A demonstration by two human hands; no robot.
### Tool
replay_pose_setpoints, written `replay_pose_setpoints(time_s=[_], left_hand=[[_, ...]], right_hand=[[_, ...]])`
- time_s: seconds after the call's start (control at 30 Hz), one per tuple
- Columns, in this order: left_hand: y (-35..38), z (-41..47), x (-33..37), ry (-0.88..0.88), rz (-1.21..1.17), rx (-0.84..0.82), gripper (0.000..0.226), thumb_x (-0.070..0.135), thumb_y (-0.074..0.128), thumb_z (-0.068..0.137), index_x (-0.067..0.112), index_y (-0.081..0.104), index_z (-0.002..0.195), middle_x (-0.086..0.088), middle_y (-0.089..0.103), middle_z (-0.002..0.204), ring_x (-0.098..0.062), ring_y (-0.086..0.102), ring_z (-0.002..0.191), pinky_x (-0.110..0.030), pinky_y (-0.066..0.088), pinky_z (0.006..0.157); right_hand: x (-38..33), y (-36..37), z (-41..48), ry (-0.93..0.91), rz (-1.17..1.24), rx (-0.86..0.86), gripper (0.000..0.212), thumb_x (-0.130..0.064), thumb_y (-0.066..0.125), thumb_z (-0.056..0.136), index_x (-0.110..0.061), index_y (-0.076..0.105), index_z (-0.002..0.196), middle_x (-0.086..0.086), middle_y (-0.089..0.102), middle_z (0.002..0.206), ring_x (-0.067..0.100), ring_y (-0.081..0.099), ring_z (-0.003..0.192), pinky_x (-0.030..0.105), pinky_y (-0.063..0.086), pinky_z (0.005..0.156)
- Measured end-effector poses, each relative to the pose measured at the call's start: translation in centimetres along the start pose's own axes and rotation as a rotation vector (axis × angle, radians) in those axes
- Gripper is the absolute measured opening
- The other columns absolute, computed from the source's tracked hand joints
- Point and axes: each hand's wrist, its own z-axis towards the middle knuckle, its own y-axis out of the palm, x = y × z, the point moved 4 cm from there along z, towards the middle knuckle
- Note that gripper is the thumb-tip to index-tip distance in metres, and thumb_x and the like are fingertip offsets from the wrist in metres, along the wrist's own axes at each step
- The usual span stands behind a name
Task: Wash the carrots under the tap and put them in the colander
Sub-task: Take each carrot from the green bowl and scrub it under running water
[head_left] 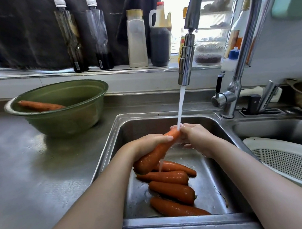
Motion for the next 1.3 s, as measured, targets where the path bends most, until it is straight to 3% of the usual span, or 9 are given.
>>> replay_pose_setpoints(time_s=[0.1, 0.2, 0.43, 0.63, 0.77, 0.9, 1.03, 1.13, 1.3], left_hand=[[0.3, 0.2, 0.6, 0.033, -0.034, 0.081, 0.051, 0.068, 0.065, 0.088, 0.022, 0.074, 0.108, -0.012, 0.075, 0.09, -0.027, 0.074, 0.083, -0.049, 0.063, 0.082], [0.8, 0.6, 1.2, 0.032, -0.054, 0.106, 0.064, 0.076, 0.06, 0.087, 0.017, 0.073, 0.109, -0.013, 0.076, 0.085, -0.03, 0.075, 0.08, -0.049, 0.064, 0.081], [1.5, 0.1, 0.2, -0.062, -0.315, -0.179, 0.069, 0.066, 0.057, 0.094, 0.009, 0.06, 0.133, -0.014, 0.071, 0.103, -0.036, 0.071, 0.093, -0.05, 0.056, 0.096], [0.3, -0.6, -0.7, -0.091, -0.281, -0.192, 0.072, 0.078, 0.061, 0.084, 0.01, 0.065, 0.107, -0.012, 0.065, 0.088, -0.03, 0.064, 0.073, -0.044, 0.054, 0.079], [0.3, -0.3, -0.8, -0.071, -0.284, -0.192, 0.073, 0.081, 0.057, 0.084, 0.01, 0.064, 0.102, -0.012, 0.064, 0.085, -0.031, 0.064, 0.072, -0.042, 0.055, 0.076], [0.7, -0.4, -0.2, -0.053, -0.321, -0.198, 0.069, 0.078, 0.048, 0.092, 0.012, 0.069, 0.091, -0.011, 0.064, 0.082, -0.028, 0.064, 0.069, -0.039, 0.056, 0.072], [1.0, -0.6, 0.3, -0.042, -0.354, -0.163, 0.07, 0.074, 0.042, 0.097, 0.009, 0.068, 0.099, -0.013, 0.066, 0.084, -0.028, 0.066, 0.068, -0.036, 0.059, 0.07], [1.1, -0.5, 0.4, -0.019, -0.37, -0.161, 0.072, 0.074, 0.04, 0.098, 0.008, 0.066, 0.109, -0.014, 0.067, 0.089, -0.03, 0.068, 0.072, -0.039, 0.059, 0.073], [1.8, -0.7, 1.1, -0.003, -0.352, -0.2, 0.076, 0.077, 0.038, 0.097, 0.007, 0.068, 0.1, -0.014, 0.067, 0.085, -0.029, 0.067, 0.07, -0.039, 0.059, 0.07]], right_hand=[[0.0, -0.4, 0.5, -0.002, 0.065, 0.007, 0.033, -0.031, 0.041, 0.112, -0.026, 0.071, 0.123, 0.004, 0.077, 0.114, 0.023, 0.072, 0.11, 0.046, 0.049, 0.103], [-0.1, -0.9, 0.6, 0.005, 0.155, -0.002, 0.033, -0.033, 0.042, 0.111, -0.027, 0.07, 0.127, 0.0, 0.078, 0.115, 0.021, 0.071, 0.114, 0.045, 0.046, 0.096], [-0.2, -0.7, 0.2, 0.053, 0.257, -0.023, 0.027, -0.037, 0.053, 0.105, -0.024, 0.075, 0.115, -0.002, 0.079, 0.112, 0.021, 0.071, 0.104, 0.046, 0.046, 0.096], [-1.0, 0.2, -1.0, -0.042, 0.139, 0.023, 0.026, -0.041, 0.071, 0.095, -0.019, 0.078, 0.106, 0.0, 0.081, 0.096, 0.019, 0.077, 0.096, 0.043, 0.05, 0.093], [-1.2, 0.1, -0.7, -0.089, 0.105, 0.098, 0.024, -0.036, 0.067, 0.099, -0.016, 0.079, 0.1, 0.003, 0.081, 0.09, 0.019, 0.079, 0.087, 0.041, 0.054, 0.09], [-0.6, -0.2, -0.3, -0.046, 0.104, 0.085, 0.017, -0.025, 0.063, 0.102, -0.023, 0.078, 0.111, 0.004, 0.08, 0.098, 0.026, 0.074, 0.102, 0.043, 0.055, 0.091], [-0.4, -0.3, 0.0, -0.028, 0.169, 0.032, 0.028, -0.041, 0.062, 0.098, -0.026, 0.08, 0.113, 0.007, 0.079, 0.107, 0.032, 0.07, 0.109, 0.053, 0.052, 0.102], [-0.6, 0.0, -0.3, -0.07, 0.125, -0.059, 0.029, -0.048, 0.066, 0.096, -0.031, 0.078, 0.115, 0.008, 0.078, 0.106, 0.035, 0.071, 0.105, 0.051, 0.055, 0.098], [-0.3, -0.2, -0.1, -0.026, 0.206, 0.028, 0.04, -0.053, 0.069, 0.087, -0.022, 0.078, 0.111, 0.001, 0.08, 0.102, 0.027, 0.071, 0.108, 0.053, 0.048, 0.102]])
